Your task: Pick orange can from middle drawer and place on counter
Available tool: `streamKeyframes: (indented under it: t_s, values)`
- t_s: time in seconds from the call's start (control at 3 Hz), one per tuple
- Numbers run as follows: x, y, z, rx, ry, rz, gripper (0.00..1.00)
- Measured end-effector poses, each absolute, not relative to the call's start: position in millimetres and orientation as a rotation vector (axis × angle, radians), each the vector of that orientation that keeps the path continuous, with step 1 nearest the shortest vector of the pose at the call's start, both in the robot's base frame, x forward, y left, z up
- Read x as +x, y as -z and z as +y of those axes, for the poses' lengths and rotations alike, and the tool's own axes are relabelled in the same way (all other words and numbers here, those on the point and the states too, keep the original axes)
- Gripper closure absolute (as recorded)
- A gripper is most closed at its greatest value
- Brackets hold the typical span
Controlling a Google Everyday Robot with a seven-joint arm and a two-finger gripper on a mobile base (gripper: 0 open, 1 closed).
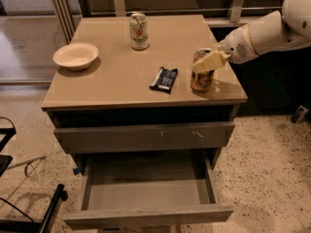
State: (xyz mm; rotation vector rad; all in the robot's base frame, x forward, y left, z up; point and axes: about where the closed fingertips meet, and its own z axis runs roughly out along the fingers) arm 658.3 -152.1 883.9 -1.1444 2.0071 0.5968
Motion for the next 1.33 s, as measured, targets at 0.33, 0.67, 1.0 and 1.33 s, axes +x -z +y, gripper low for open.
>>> streamKeyframes:
  t_s: [0.33, 0.67, 1.0, 1.33]
  values:
    - [658.3, -883.9, -152.0, -1.144, -0.597, 2.007, 0.37]
    - [658.3, -883.8, -152.0, -1.145, -0.597, 2.007, 0.14]
    - [658.3, -883.8, -151.9, -1.145, -0.597, 2.007, 0.0]
    - [658.3, -883.8, -151.9, -1.145, -0.597, 2.007, 0.0]
